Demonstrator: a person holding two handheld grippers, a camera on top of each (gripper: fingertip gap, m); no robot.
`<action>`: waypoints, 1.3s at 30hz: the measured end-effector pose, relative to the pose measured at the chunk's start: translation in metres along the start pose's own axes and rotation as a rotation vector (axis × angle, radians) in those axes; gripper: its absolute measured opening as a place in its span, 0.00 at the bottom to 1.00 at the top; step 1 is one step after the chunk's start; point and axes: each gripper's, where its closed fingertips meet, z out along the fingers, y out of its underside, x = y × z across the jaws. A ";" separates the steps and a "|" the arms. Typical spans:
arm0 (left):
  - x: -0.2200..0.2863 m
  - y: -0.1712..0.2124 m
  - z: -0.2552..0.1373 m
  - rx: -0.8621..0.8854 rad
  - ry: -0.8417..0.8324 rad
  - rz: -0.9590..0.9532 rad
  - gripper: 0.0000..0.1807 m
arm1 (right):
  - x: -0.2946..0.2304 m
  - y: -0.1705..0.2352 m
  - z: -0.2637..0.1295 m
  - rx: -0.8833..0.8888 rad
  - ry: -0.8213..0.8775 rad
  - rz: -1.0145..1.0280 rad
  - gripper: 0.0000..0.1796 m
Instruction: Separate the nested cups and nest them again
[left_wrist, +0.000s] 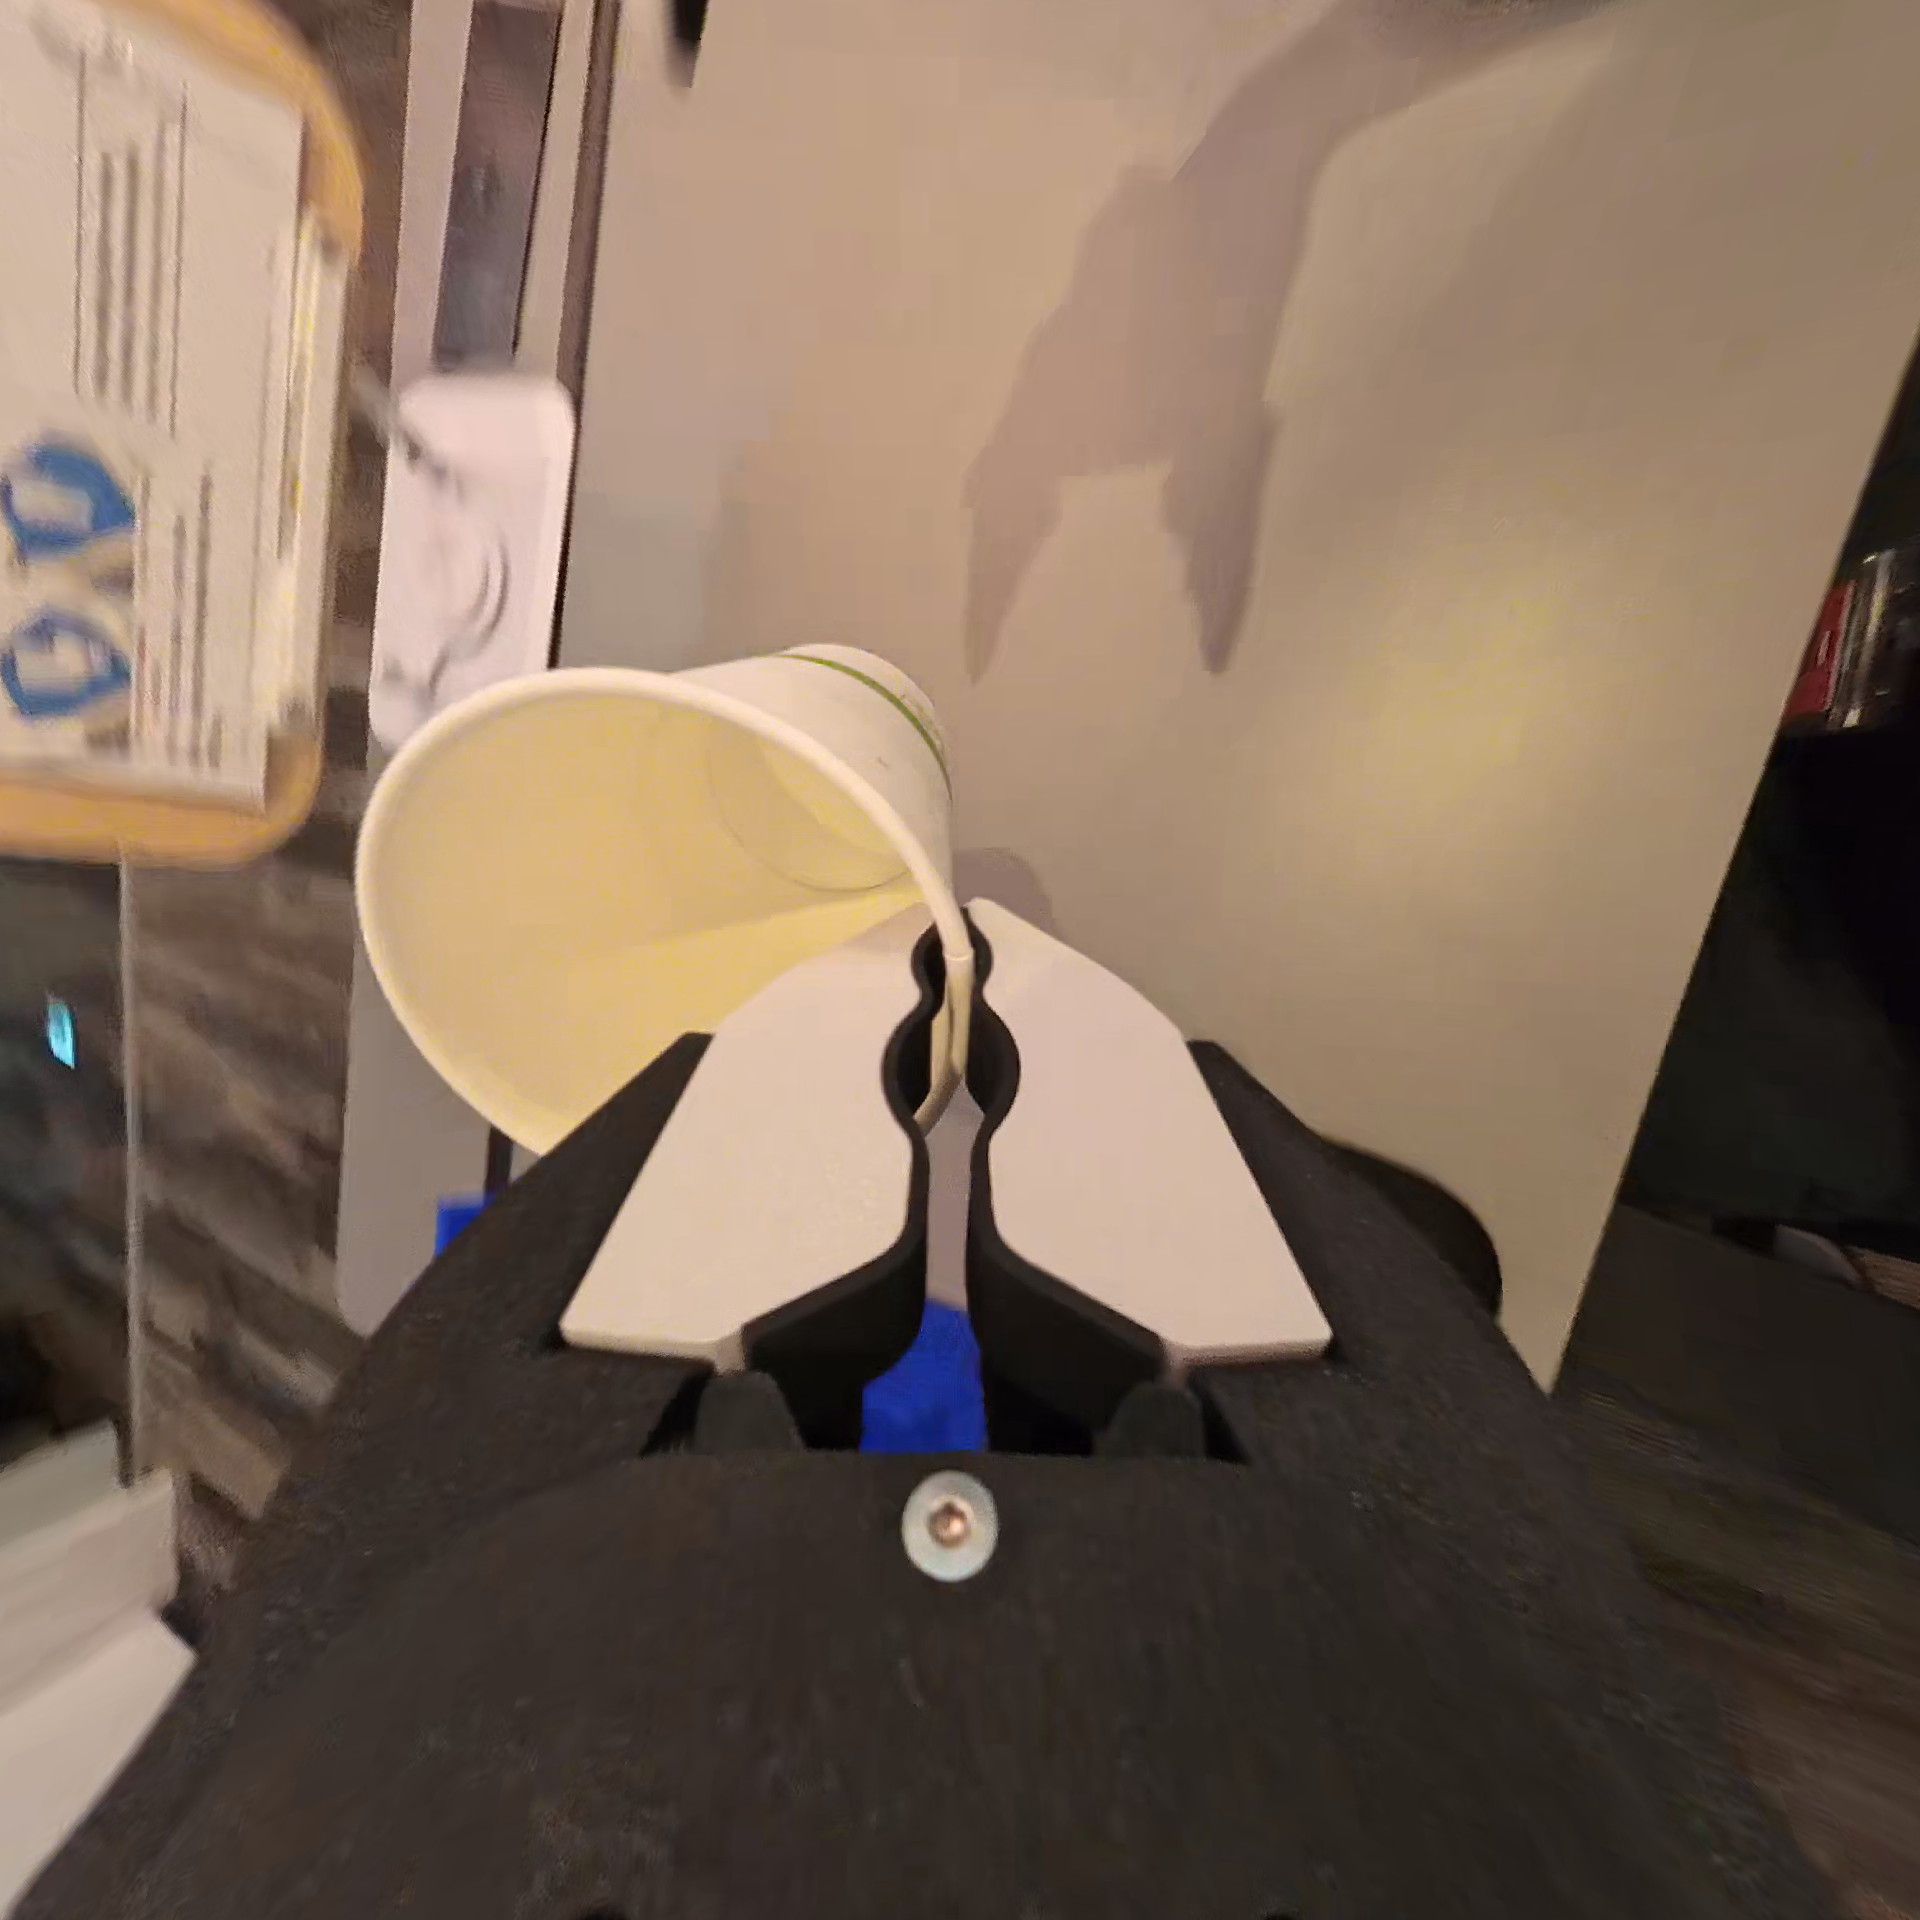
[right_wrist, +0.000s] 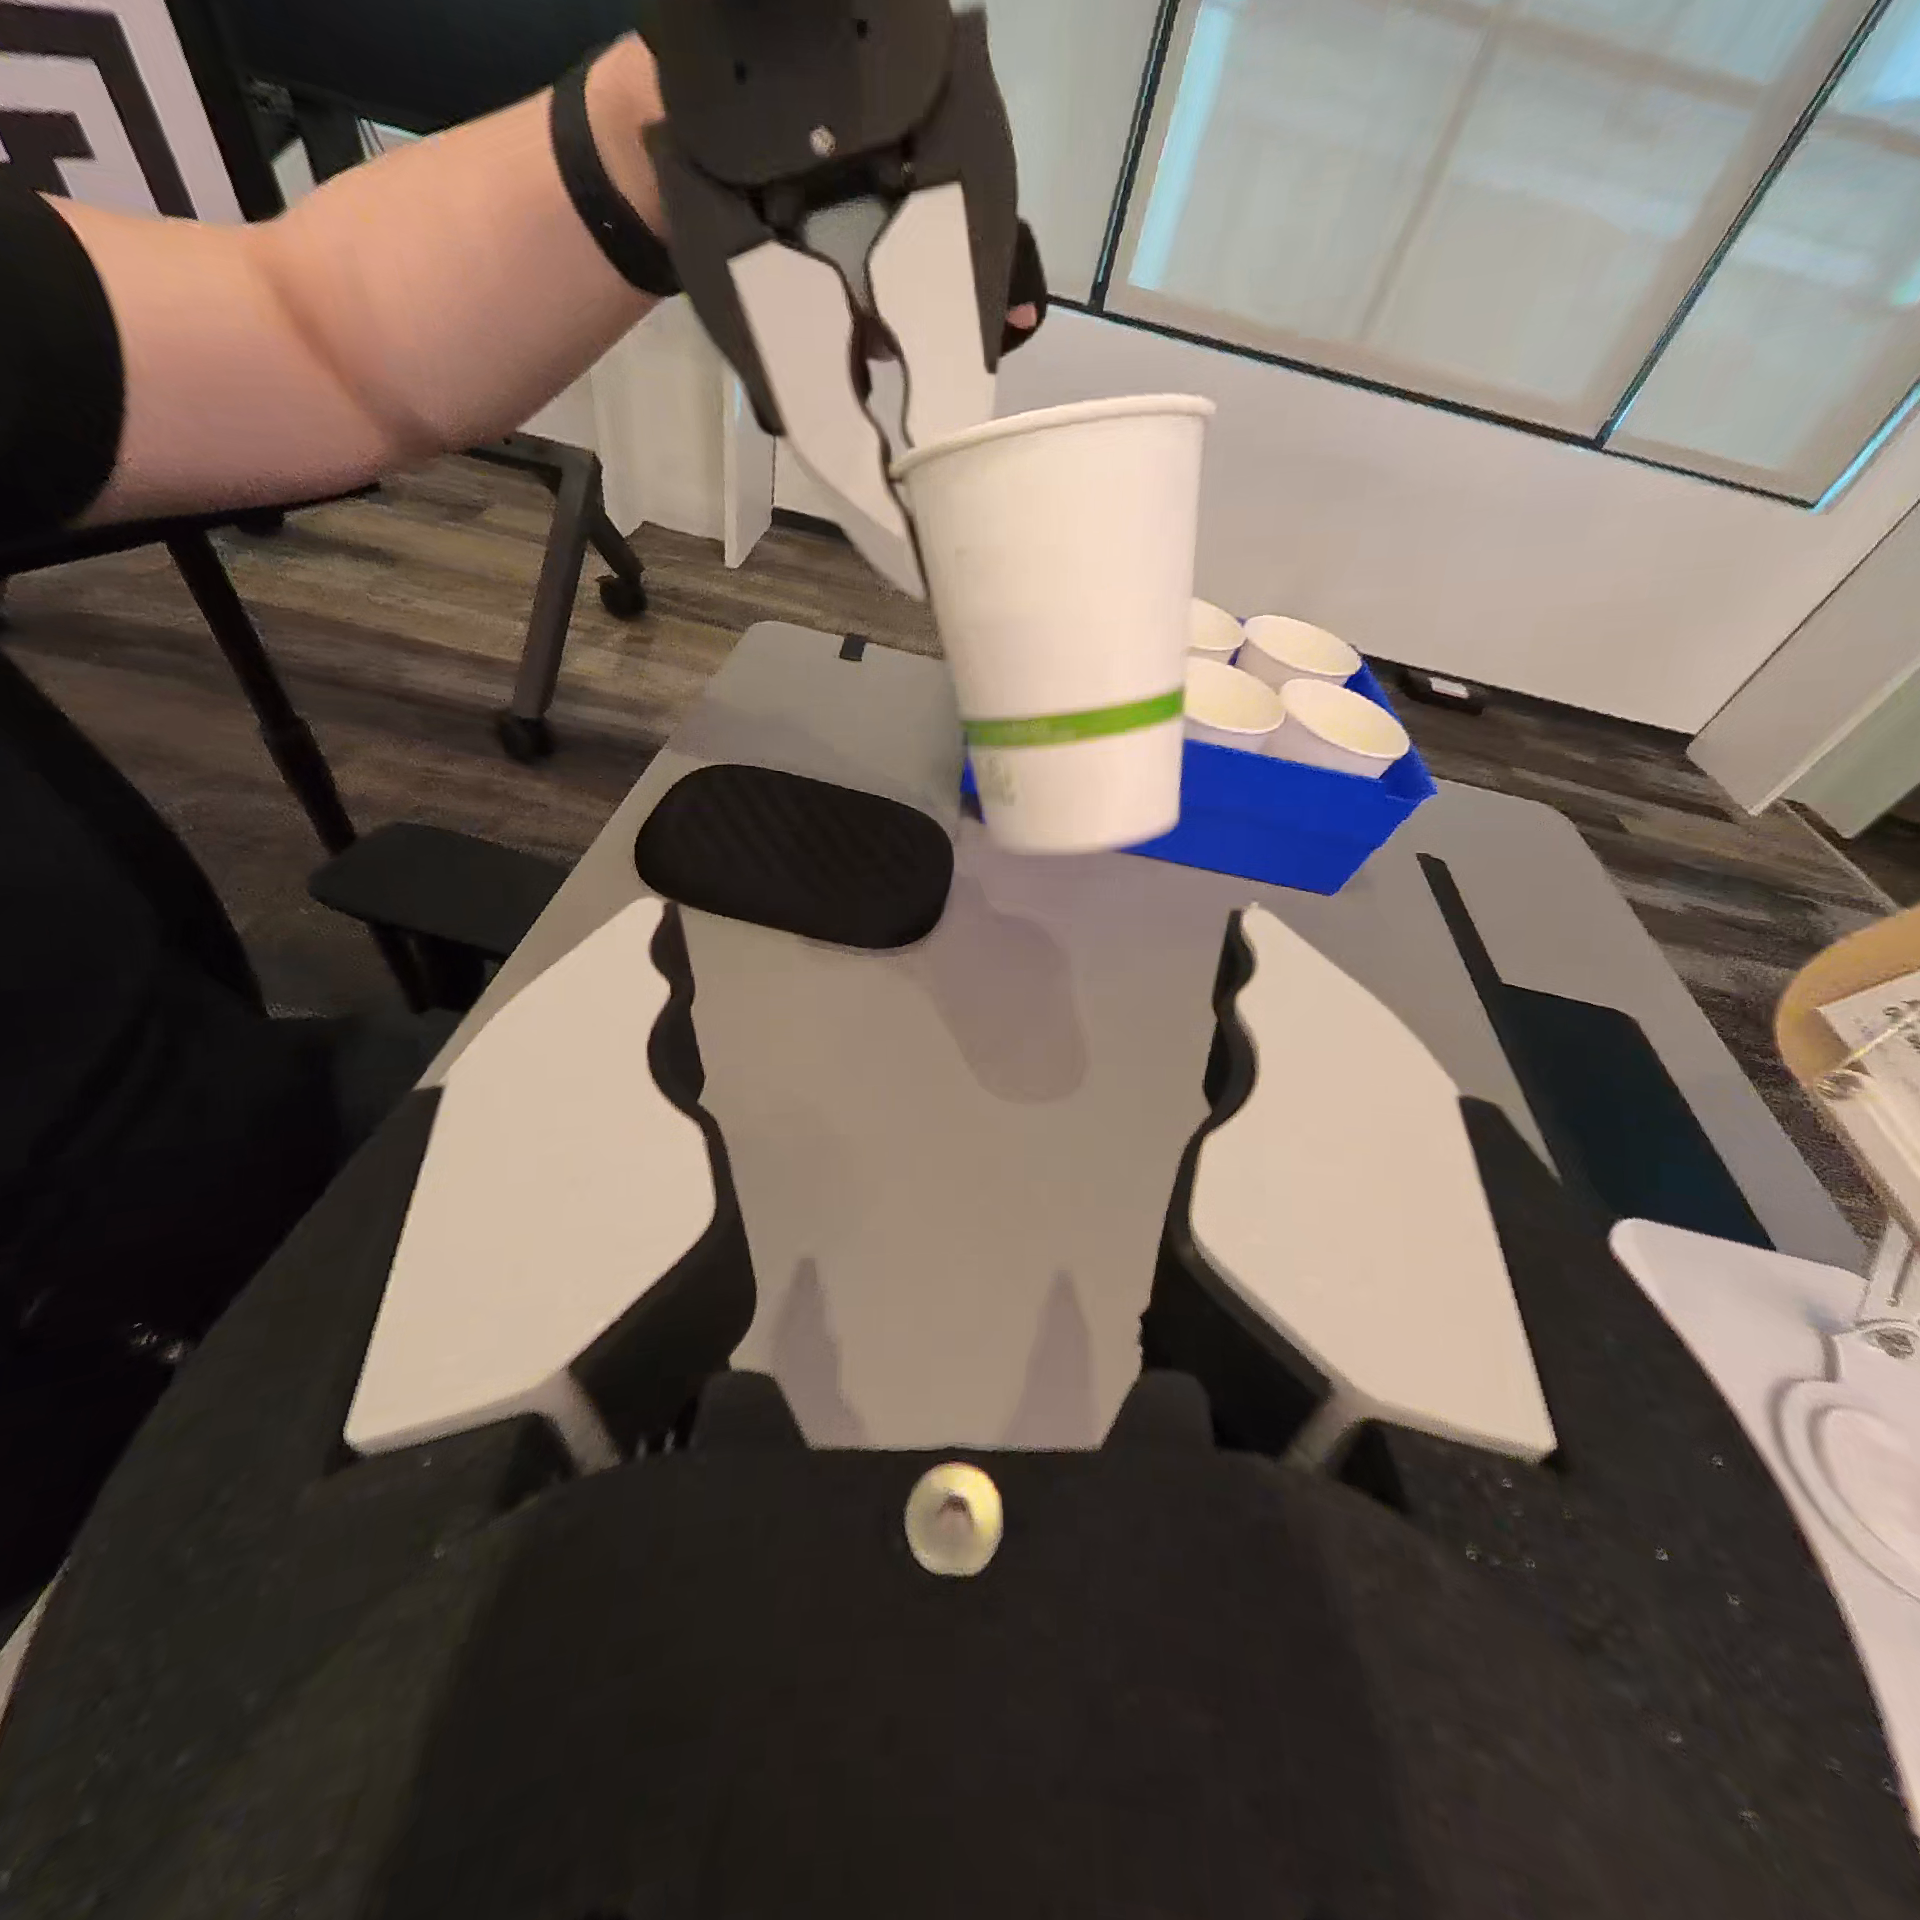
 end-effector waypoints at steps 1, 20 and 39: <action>0.007 -0.018 0.008 0.027 0.017 0.045 0.00 | -0.001 0.002 0.006 -0.004 -0.002 0.001 0.54; 0.075 -0.102 0.060 0.064 0.222 0.338 0.00 | -0.039 0.022 0.021 -0.067 -0.261 0.090 0.51; 0.075 -0.101 0.061 0.057 0.156 0.327 0.11 | -0.043 0.032 0.024 -0.115 -0.299 0.090 0.48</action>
